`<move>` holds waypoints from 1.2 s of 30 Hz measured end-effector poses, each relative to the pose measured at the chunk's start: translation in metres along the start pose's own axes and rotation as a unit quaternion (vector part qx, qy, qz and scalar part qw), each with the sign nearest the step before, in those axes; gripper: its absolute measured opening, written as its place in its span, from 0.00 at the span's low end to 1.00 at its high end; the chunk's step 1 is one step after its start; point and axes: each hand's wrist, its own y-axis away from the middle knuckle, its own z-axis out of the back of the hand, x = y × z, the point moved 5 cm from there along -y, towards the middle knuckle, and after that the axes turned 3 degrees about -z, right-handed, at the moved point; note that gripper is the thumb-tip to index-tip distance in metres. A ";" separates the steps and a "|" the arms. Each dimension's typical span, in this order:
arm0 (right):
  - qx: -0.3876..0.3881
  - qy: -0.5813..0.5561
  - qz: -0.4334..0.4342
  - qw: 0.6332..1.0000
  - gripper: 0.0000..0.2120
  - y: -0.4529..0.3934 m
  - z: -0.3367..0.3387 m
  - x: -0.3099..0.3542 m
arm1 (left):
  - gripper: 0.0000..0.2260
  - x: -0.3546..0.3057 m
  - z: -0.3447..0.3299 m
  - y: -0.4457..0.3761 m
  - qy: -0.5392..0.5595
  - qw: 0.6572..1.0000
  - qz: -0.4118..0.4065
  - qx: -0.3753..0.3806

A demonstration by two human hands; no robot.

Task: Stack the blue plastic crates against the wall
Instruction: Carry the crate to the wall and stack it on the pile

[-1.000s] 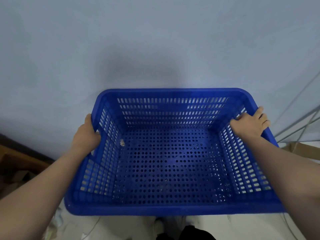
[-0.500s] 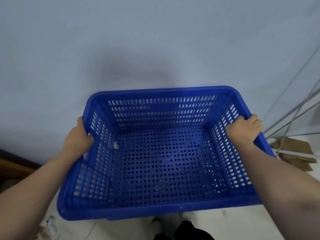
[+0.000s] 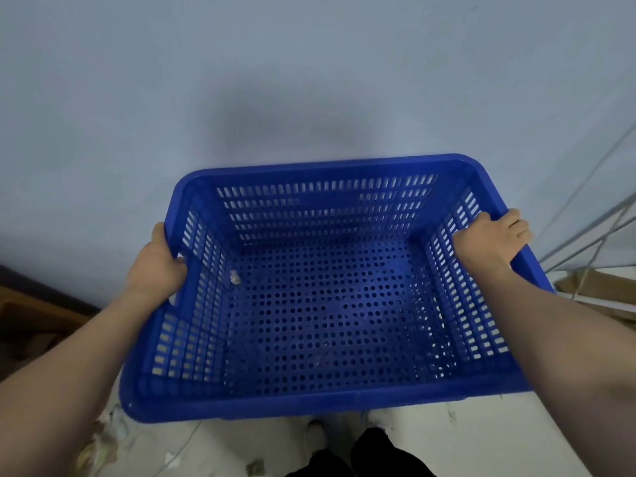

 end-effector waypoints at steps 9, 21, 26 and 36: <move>0.017 -0.040 -0.006 0.999 0.12 0.007 0.001 -0.014 | 0.16 -0.009 0.002 0.000 -0.012 1.000 -0.001 0.006; 0.051 -0.152 -0.059 0.985 0.14 0.005 0.017 -0.021 | 0.18 -0.017 0.005 -0.004 -0.018 0.999 0.010 0.029; 0.062 -0.148 -0.049 0.986 0.14 0.007 0.016 -0.020 | 0.24 -0.015 0.001 -0.005 -0.037 0.999 0.015 0.028; 0.068 -0.143 -0.085 0.984 0.15 -0.014 0.017 -0.018 | 0.25 -0.025 -0.006 -0.011 -0.062 0.998 -0.005 0.026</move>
